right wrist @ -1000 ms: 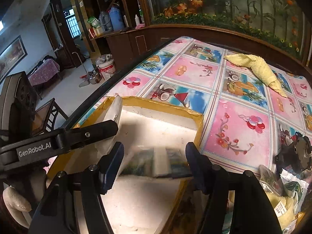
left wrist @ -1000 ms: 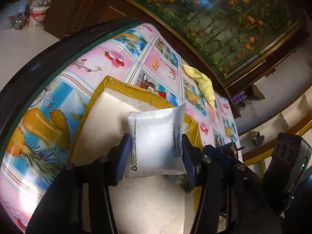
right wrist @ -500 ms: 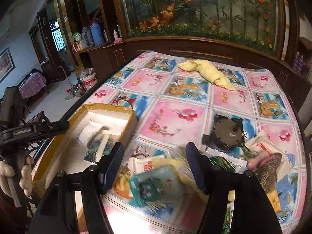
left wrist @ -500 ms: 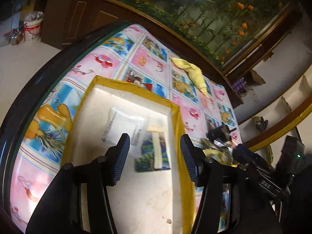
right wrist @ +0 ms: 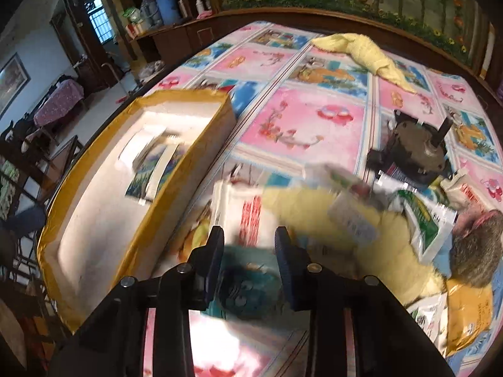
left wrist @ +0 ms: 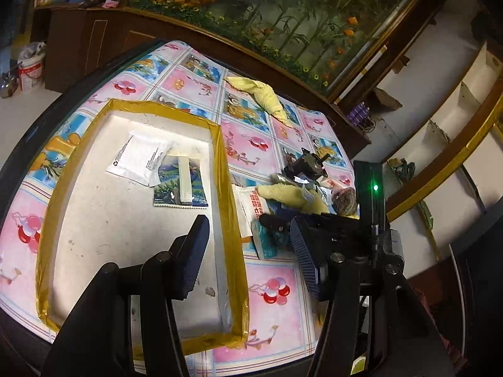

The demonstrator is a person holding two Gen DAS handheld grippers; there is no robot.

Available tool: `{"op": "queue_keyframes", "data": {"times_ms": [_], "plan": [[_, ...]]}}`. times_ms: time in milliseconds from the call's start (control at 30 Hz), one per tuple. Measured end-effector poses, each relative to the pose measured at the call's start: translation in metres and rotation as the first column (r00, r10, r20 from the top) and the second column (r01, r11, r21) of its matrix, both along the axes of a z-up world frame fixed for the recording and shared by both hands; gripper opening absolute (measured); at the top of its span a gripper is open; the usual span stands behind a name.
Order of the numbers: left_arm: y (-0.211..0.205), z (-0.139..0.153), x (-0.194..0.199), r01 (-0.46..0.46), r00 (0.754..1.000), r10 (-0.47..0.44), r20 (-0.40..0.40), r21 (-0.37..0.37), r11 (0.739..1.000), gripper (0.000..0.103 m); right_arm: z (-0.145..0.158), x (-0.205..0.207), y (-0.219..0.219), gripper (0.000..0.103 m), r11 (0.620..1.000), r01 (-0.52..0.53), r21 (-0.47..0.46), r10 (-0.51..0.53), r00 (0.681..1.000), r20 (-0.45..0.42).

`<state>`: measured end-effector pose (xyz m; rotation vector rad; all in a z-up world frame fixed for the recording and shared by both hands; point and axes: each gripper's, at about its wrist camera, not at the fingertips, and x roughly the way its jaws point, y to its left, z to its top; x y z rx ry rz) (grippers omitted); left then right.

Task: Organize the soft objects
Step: 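Grasp the teal tissue pack with the left gripper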

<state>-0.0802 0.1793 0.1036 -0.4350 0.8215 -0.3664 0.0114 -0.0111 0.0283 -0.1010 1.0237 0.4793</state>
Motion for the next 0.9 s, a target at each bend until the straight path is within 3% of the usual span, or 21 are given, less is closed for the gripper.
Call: {"op": "queue_keyframes", "data": {"times_ms": [133, 233, 367, 467, 633, 700, 800, 900], "plan": [[-0.024, 0.001, -0.008, 0.094, 0.995, -0.096, 0.032, 0.052, 0.994, 0.054, -0.010, -0.044, -0.021, 0.033, 0.996, -0.078, 0.040, 0.081, 0.993, -0.084], [-0.055, -0.006, -0.012, 0.180, 0.982, -0.186, 0.032, 0.135, 0.974, 0.054, 0.001, -0.065, -0.063, 0.034, 0.993, -0.002, 0.120, 0.010, 0.998, -0.064], [-0.104, -0.023, -0.016, 0.301, 0.952, -0.306, -0.018, 0.243, 0.922, 0.055, 0.013, -0.081, -0.119, 0.034, 0.968, 0.136, 0.213, -0.129, 0.991, -0.047], [-0.129, -0.039, -0.019, 0.306, 0.952, -0.293, -0.086, 0.295, 0.905, 0.055, 0.018, -0.093, -0.146, 0.034, 0.946, 0.201, 0.255, -0.198, 0.979, -0.040], [-0.152, -0.070, -0.019, 0.287, 0.949, -0.221, -0.225, 0.321, 0.903, 0.055, 0.019, -0.107, -0.172, 0.037, 0.920, 0.246, 0.305, -0.247, 0.968, -0.033], [-0.161, -0.069, -0.019, 0.273, 0.958, -0.216, -0.189, 0.367, 0.889, 0.055, 0.016, -0.107, -0.179, 0.038, 0.914, 0.256, 0.315, -0.257, 0.966, -0.037], [-0.170, -0.066, -0.018, 0.337, 0.941, -0.317, -0.115, 0.346, 0.875, 0.054, 0.015, -0.107, -0.185, 0.038, 0.901, 0.267, 0.341, -0.268, 0.962, -0.043], [-0.167, -0.064, -0.018, 0.306, 0.951, -0.296, -0.086, 0.370, 0.877, 0.054, 0.016, -0.111, -0.195, 0.038, 0.889, 0.286, 0.358, -0.293, 0.955, -0.035]]}}
